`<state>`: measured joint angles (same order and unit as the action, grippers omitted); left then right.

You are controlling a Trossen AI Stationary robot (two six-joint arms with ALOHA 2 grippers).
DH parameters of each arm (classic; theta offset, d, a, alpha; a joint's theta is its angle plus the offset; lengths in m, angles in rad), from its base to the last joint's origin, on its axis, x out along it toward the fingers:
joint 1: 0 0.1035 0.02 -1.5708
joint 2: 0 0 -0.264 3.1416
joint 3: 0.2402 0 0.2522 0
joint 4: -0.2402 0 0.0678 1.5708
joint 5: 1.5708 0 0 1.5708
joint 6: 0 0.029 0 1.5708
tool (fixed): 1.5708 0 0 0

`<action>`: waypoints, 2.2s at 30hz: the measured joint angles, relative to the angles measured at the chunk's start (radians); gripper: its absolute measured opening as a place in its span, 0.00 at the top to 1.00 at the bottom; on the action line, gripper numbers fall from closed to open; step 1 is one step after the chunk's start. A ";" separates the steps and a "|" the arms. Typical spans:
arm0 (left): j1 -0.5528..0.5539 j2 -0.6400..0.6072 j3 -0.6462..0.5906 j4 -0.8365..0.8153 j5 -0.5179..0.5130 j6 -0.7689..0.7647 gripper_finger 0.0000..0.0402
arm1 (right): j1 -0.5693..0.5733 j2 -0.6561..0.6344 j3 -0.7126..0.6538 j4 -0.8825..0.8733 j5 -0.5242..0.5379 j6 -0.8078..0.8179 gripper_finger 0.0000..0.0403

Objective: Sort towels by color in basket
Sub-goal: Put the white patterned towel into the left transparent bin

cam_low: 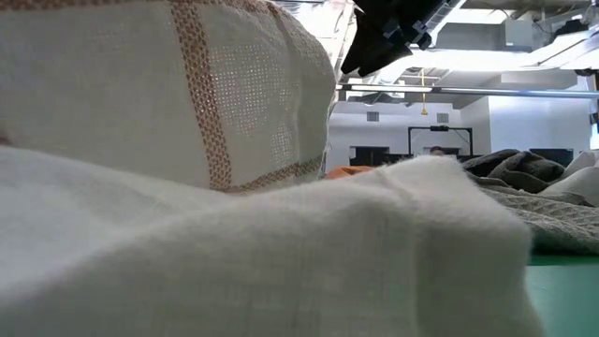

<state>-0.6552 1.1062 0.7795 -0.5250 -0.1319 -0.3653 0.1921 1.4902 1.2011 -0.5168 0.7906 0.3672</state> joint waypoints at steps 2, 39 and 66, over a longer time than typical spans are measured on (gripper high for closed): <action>-0.022 0.024 0.000 0.007 -0.051 -0.015 0.55 | 0.000 0.000 0.000 -0.002 0.000 0.000 0.29; -0.056 0.011 0.167 -0.170 -0.460 -0.042 0.99 | 0.025 0.001 0.000 0.008 -0.006 0.010 0.29; 0.165 -0.543 0.233 0.958 -0.755 1.275 0.98 | 0.024 0.003 0.000 0.065 -0.006 -0.002 0.29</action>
<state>-0.4898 0.5628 1.0126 0.4326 -0.8873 0.9093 0.2165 1.4929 1.2015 -0.4520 0.7849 0.3656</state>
